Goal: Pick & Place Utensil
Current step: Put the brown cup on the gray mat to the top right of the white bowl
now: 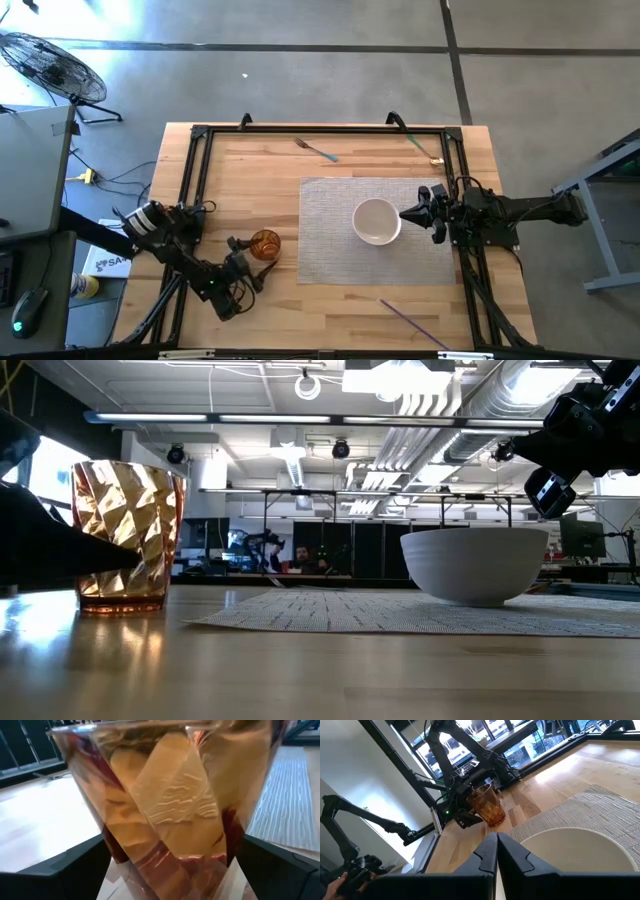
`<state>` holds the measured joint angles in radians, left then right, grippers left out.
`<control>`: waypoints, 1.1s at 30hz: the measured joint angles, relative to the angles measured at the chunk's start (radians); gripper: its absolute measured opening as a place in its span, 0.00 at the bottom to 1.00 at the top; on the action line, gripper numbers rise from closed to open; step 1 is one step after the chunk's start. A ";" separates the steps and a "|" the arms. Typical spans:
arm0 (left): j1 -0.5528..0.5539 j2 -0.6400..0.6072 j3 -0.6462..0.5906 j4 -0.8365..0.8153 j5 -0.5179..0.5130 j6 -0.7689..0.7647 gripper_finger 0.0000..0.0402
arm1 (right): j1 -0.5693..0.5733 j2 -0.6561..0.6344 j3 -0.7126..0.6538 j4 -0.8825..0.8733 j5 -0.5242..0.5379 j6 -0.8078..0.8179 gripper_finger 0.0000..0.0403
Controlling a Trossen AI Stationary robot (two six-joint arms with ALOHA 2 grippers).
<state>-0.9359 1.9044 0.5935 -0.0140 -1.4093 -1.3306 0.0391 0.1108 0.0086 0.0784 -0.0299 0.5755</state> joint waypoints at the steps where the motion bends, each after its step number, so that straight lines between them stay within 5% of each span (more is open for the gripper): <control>1: 0.001 0.003 0.000 0.005 -0.011 0.001 1.00 | 0.000 0.000 0.000 0.000 0.000 0.000 0.01; 21: 0.145 0.009 0.002 0.246 0.095 0.228 0.99 | 0.000 0.000 0.000 0.000 0.000 0.000 0.01; 33: 0.151 0.007 0.033 0.251 0.121 0.253 0.85 | 0.000 0.000 0.000 0.000 0.000 0.000 0.01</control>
<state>-0.7853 1.9110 0.6266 0.2371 -1.2884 -1.0772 0.0391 0.1108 0.0088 0.0784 -0.0299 0.5755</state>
